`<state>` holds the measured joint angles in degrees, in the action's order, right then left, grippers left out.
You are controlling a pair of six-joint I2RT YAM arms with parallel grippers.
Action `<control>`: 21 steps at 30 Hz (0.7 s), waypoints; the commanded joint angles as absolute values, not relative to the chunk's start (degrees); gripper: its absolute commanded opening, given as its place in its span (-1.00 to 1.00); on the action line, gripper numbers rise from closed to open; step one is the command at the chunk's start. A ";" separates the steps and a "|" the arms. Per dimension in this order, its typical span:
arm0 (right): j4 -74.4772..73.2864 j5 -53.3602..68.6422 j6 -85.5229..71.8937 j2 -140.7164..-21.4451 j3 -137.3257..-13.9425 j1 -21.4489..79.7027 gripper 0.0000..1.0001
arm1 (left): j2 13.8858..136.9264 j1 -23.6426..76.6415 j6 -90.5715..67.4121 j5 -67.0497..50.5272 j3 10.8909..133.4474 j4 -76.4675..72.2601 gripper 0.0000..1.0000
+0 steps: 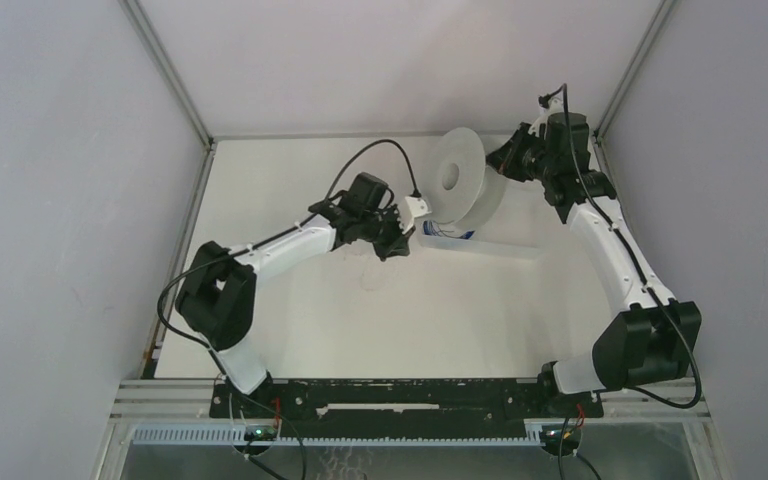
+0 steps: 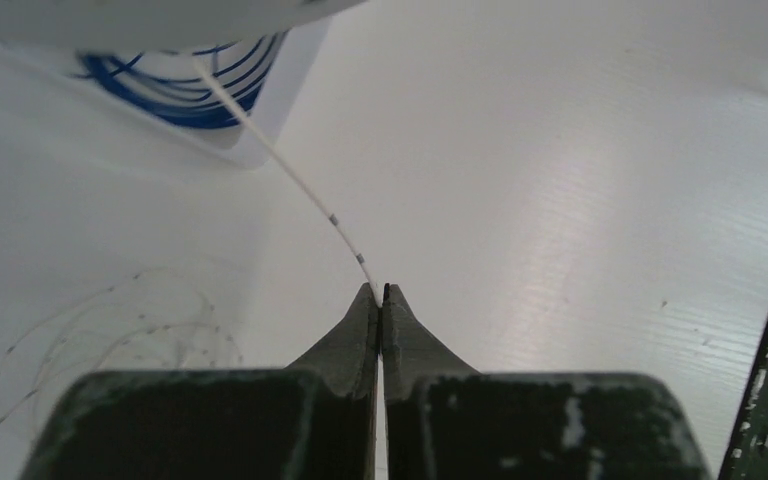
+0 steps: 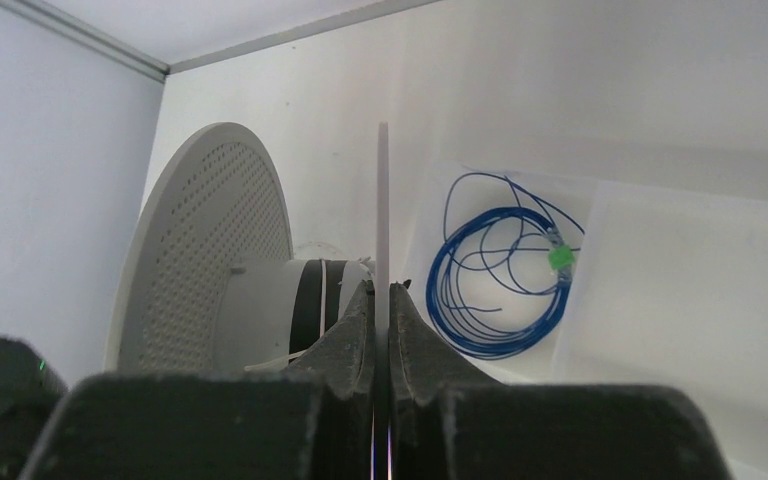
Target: Wrap the cables
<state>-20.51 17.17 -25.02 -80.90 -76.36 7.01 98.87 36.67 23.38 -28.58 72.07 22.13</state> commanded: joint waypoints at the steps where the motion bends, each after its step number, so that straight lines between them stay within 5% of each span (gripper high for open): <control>1: -17.41 11.67 -27.55 -79.98 -80.42 6.83 -1.00 | 95.92 41.44 21.09 -28.48 73.66 22.87 -0.96; 21: -17.05 -4.12 -18.74 -79.54 -77.26 13.22 -1.00 | 100.54 51.24 15.61 -29.68 96.13 35.97 -0.99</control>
